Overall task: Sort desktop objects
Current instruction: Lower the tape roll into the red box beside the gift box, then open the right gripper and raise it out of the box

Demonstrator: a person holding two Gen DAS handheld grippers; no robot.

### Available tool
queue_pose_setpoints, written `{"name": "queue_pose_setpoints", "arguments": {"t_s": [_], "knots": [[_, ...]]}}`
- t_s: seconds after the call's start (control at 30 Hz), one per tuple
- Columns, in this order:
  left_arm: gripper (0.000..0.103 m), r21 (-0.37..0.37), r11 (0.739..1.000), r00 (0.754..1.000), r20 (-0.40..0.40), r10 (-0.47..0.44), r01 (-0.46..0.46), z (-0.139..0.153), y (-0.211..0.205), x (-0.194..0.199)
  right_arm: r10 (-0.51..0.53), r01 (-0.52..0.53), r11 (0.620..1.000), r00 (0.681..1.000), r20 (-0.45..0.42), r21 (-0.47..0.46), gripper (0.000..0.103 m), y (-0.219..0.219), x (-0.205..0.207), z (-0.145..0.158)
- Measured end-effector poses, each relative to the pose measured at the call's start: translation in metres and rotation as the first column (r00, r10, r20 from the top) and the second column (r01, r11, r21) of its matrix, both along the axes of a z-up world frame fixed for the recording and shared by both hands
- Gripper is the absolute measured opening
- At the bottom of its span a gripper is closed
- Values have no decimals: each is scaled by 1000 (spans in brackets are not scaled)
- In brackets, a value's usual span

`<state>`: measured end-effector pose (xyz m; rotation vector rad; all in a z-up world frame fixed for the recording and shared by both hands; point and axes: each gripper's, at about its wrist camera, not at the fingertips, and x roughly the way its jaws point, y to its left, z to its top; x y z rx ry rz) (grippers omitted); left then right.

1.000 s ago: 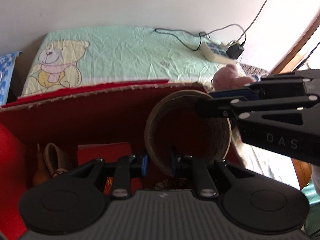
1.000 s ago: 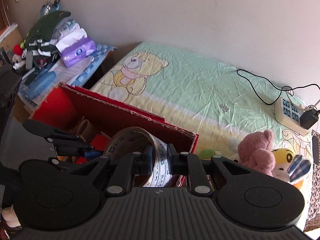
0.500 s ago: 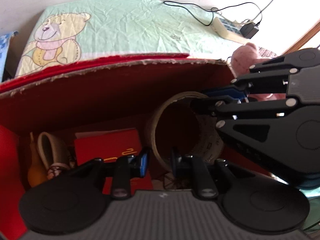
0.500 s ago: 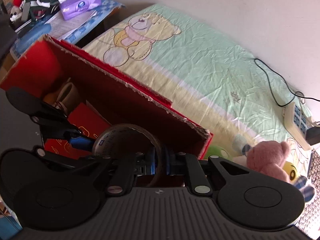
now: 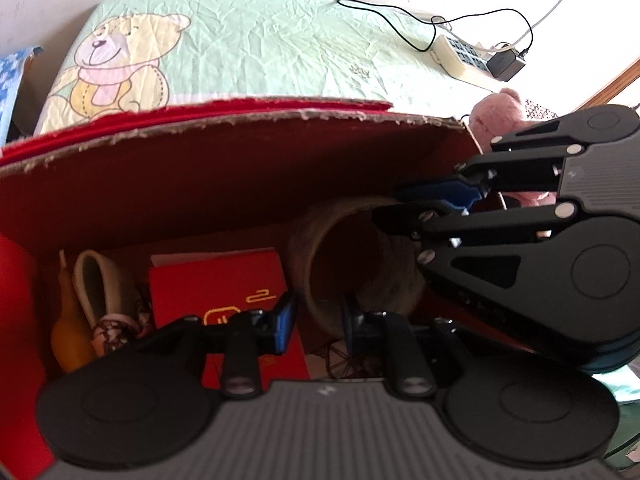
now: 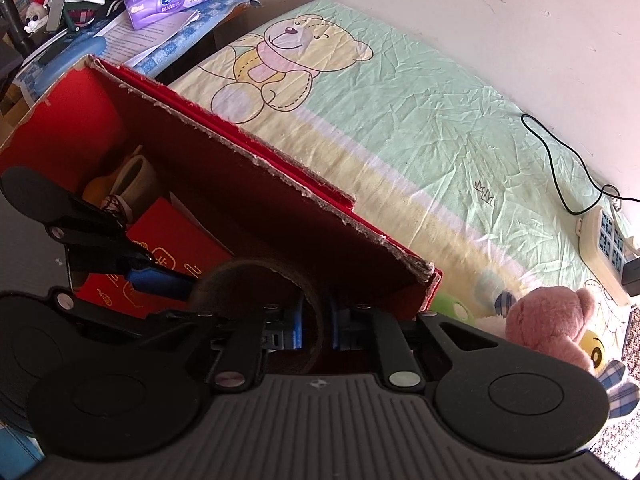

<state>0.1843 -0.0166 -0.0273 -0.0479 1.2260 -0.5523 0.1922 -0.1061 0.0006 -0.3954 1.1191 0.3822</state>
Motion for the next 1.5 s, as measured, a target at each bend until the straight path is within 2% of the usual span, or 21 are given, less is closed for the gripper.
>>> {"name": "queue_pose_setpoints", "arguments": {"t_s": [0.2, 0.4, 0.77, 0.97, 1.23, 1.4, 1.5], "knots": [[20, 6, 1000, 1000, 18, 20, -20, 1, 2, -1, -11, 11, 1000, 1000, 17, -2, 14, -1, 0, 1], [28, 25, 1000, 999, 31, 16, -17, 1, 2, 0, -28, 28, 1000, 999, 45, 11, 14, -3, -3, 2], [29, 85, 996, 994, 112, 9, -19, 5, -2, -1, -102, 90, 991, 987, 122, 101, 14, -14, -24, 8], [30, 116, 993, 986, 165, 10, -29, 9, -3, -5, -150, 127, 984, 970, 191, 128, 14, -17, -37, 7], [30, 144, 987, 970, 242, 30, -66, 15, -3, -11, -240, 201, 962, 945, 220, 185, 18, -21, -45, 7], [38, 184, 975, 954, 293, 64, -122, 19, -2, -18, -283, 230, 947, 927, 245, 223, 20, -22, -52, 6], [47, 216, 959, 942, 317, 109, -183, 20, 1, -23, -295, 235, 944, 916, 272, 232, 23, -20, -57, 4]]}}
